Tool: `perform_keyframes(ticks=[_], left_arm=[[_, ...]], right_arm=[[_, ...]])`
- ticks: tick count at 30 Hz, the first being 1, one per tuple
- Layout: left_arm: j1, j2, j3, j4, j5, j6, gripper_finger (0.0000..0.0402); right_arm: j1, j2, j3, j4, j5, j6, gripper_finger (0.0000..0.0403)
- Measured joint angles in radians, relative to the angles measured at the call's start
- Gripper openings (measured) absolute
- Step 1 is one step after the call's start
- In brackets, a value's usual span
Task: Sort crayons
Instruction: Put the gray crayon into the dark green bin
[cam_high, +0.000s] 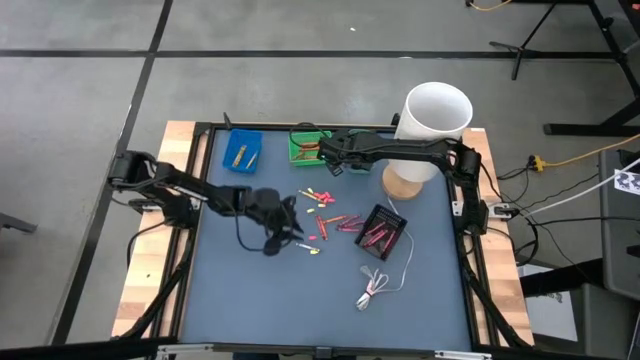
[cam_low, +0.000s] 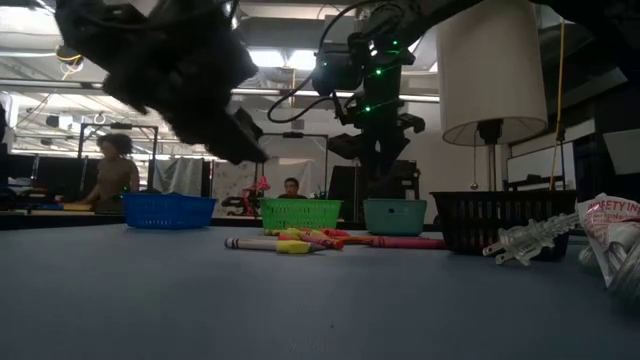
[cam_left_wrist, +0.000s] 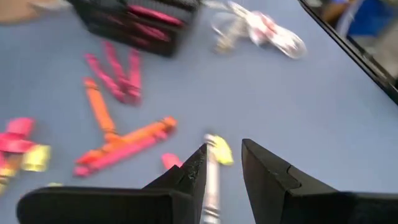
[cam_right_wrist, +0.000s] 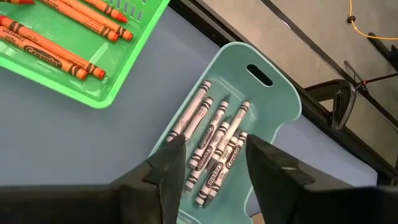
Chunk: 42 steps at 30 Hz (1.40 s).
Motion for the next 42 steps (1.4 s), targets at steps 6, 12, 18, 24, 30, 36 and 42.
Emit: perform_keyframes(ticks=[6,12,18,24,30,36,42], left_arm=[[-0.109,0.0,0.0,-0.051,-0.117,0.007,0.0086],[-0.16,0.001,0.0,-0.055,-0.214,0.008,0.0086],[-0.164,0.022,0.0,-0.054,-0.239,0.008,0.0086],[-0.162,0.1,-0.001,-0.028,-0.241,0.008,0.0086],[-0.153,0.154,-0.001,-0.007,-0.272,0.008,0.0086],[-0.152,0.19,-0.001,0.002,-0.293,0.008,0.0085],[-0.151,0.237,0.001,0.015,-0.289,0.004,0.0086]], right_arm=[[0.0,0.0,0.0,0.0,-0.001,0.0,0.0166],[0.0,0.0,0.0,0.0,-0.001,0.0,0.0167],[0.0,0.0,0.0,0.0,-0.001,0.0,0.0167],[0.0,0.0,0.0,0.0,-0.001,0.0,0.0168],[0.0,0.0,0.0,0.0,-0.002,0.0,0.0168],[0.0,0.0,0.0,0.0,-0.002,0.0,0.0168],[0.0,0.0,0.0,0.0,-0.002,0.0,0.0168]])
